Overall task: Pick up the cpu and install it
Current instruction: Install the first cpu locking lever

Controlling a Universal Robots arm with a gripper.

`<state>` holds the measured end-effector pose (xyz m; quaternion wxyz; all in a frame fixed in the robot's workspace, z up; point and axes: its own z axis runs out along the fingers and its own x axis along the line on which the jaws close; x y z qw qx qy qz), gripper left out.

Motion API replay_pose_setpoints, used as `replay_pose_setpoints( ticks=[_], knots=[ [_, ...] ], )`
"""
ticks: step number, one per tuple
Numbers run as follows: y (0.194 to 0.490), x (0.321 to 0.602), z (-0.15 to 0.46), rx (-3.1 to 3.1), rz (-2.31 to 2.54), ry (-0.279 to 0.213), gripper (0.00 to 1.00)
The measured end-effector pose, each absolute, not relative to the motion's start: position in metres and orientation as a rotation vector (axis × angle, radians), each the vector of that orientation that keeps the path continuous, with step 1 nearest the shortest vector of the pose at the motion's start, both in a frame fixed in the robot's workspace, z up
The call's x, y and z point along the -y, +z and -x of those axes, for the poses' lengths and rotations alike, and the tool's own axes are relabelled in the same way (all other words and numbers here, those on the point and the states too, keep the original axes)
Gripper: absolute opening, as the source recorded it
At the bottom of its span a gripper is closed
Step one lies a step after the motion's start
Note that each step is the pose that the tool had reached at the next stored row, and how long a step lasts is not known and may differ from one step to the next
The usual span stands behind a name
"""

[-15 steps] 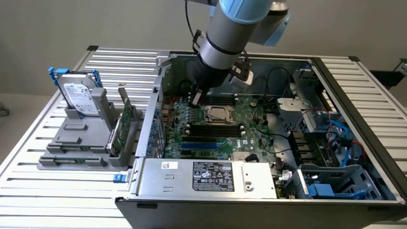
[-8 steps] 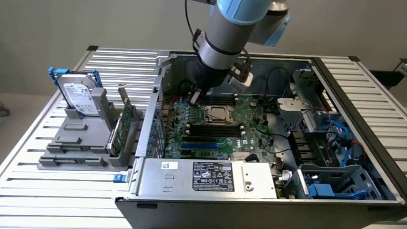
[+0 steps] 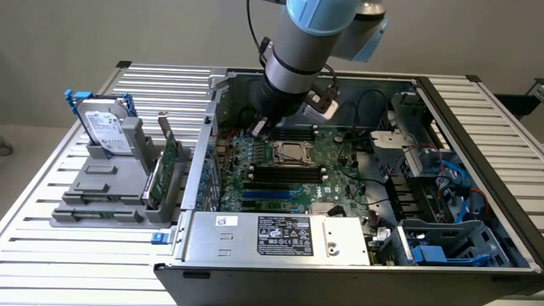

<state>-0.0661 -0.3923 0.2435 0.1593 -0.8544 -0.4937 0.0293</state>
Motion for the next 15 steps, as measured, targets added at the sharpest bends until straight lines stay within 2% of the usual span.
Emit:
replay_pose_setpoints(
  ticks=[11,15],
  knots=[
    [0.247,0.393,0.075,1.278,2.457,0.033,0.11],
    [0.247,0.393,0.078,1.257,2.448,0.05,0.11]
  ],
)
